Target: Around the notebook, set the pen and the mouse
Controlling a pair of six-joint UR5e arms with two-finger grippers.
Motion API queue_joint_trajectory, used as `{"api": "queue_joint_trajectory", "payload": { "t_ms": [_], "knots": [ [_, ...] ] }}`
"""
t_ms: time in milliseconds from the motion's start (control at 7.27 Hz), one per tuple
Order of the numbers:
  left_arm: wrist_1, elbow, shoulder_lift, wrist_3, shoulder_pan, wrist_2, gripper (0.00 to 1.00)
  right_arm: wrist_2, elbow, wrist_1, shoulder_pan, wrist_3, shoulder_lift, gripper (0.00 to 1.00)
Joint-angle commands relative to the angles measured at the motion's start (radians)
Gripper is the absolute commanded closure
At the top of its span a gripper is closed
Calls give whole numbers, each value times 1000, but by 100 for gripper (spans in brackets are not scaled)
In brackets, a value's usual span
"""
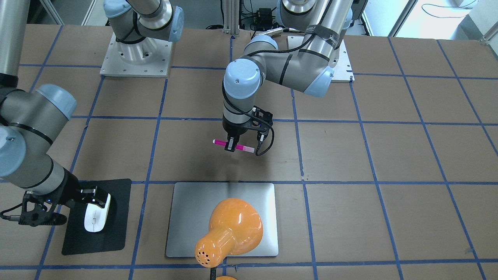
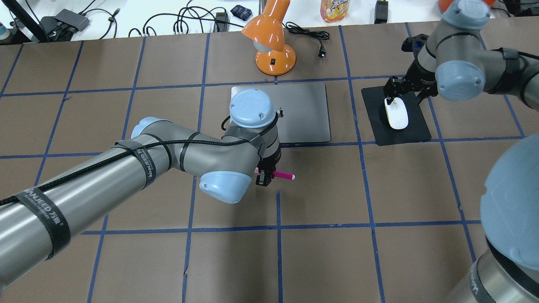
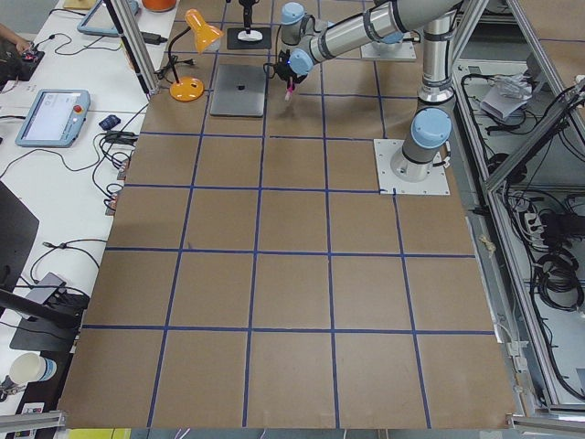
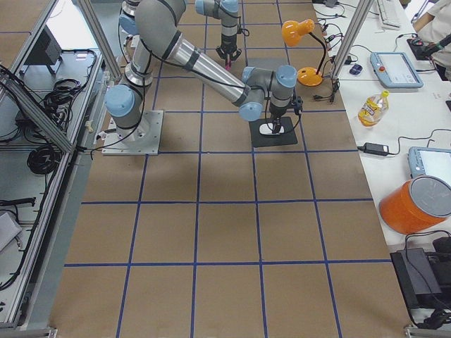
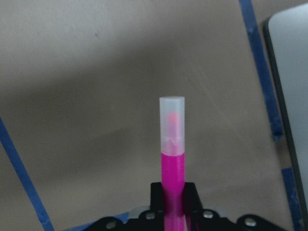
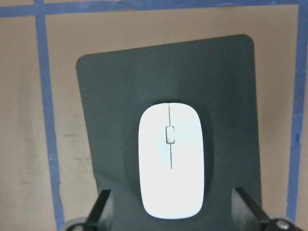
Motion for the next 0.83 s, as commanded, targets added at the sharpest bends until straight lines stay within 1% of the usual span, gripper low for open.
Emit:
{"api": "queue_joint_trajectory", "payload": {
  "t_ms": [0, 138, 412, 550, 688],
  "knots": [
    [1, 68, -75, -60, -21, 1, 100, 1, -88, 252, 1, 26, -133, 12],
    [1, 73, -106, -71, -22, 3, 100, -1, -139, 361, 27, 81, -174, 12],
    [0, 73, -126, -76, -24, 3, 100, -11, -214, 511, 113, 260, -242, 10],
    [0, 73, -129, -74, -24, 4, 29, -2, -225, 581, 141, 335, -289, 9],
    [4, 74, -99, -50, -24, 89, 0, -2, -227, 596, 180, 398, -332, 9]
  ]
}}
